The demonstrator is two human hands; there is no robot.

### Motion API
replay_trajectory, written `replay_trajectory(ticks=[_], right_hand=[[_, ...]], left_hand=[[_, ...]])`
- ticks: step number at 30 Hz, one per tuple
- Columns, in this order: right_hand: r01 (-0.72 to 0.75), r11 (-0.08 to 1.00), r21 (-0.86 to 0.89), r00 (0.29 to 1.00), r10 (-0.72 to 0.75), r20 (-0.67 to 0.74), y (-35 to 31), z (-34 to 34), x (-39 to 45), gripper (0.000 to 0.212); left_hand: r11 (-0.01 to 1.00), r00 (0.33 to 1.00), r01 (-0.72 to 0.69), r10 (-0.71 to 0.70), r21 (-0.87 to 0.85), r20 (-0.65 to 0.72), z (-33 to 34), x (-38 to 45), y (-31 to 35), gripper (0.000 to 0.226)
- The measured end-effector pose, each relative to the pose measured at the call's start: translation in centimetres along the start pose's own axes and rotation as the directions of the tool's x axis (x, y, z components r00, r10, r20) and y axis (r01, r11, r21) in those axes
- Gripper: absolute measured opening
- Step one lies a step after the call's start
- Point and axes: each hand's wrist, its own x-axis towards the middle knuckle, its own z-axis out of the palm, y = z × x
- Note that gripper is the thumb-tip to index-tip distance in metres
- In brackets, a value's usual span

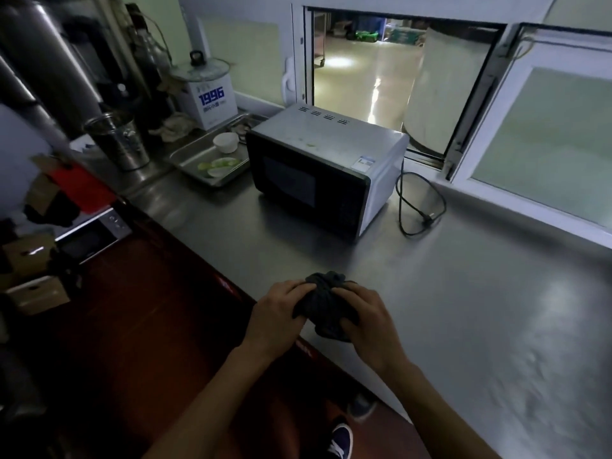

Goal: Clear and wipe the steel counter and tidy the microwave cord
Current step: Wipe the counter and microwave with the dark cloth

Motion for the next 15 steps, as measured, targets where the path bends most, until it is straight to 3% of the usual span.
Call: replay_trajectory(ticks=[9,15], right_hand=[[0.027,0.999,0.019,1.0,-0.026,-0.009,2.6,-0.5,7.4,0.054],[0.013,1.0,0.005,0.996,-0.013,-0.086,3.8,-3.0,11.6,0.056]], left_hand=[[1.0,1.0,0.022,-0.022,0.007,0.013,0.4,7.4,-1.9,0.054],[0.998,0.998,-0.051,0.051,-0.023,-0.022,0.2,13.0,-1.1,0.055]])
